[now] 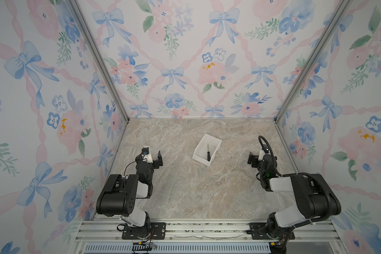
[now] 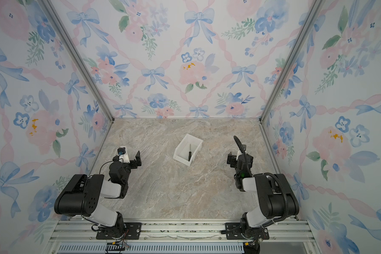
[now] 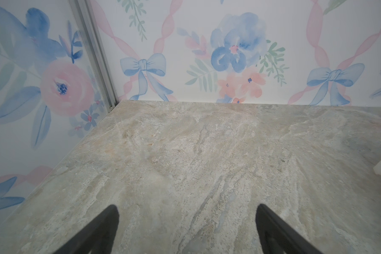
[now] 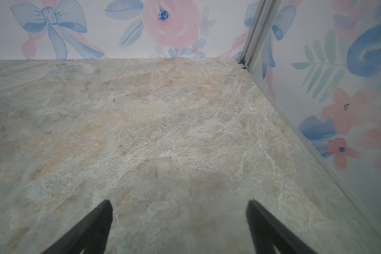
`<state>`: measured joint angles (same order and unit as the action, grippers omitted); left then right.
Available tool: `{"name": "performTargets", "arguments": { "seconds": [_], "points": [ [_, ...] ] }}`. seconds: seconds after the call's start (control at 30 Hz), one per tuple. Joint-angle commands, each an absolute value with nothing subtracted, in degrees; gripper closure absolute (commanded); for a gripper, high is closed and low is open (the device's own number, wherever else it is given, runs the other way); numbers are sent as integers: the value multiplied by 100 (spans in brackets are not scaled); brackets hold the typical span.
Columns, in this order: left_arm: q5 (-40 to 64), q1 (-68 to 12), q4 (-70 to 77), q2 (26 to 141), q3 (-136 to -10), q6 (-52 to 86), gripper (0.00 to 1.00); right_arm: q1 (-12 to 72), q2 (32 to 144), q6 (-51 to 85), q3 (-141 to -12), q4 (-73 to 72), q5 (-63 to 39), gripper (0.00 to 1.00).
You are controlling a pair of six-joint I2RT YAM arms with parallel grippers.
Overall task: Put the screwdriver in the bin
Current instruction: Reset both arms
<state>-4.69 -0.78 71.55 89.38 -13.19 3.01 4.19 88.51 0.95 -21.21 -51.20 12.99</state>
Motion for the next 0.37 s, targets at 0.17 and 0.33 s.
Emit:
{"name": "performTargets", "arguments": {
  "seconds": [0.17, 0.33],
  "points": [
    [-398, -97, 7005, 8982, -1353, 187, 2, 391, 8886, 27, -2239, -5247, 1081, 3],
    [-402, -105, 6999, 8982, -1351, 189, 2, 412, 8891, 1, -2228, -5264, 1046, 3]
  ]
}}
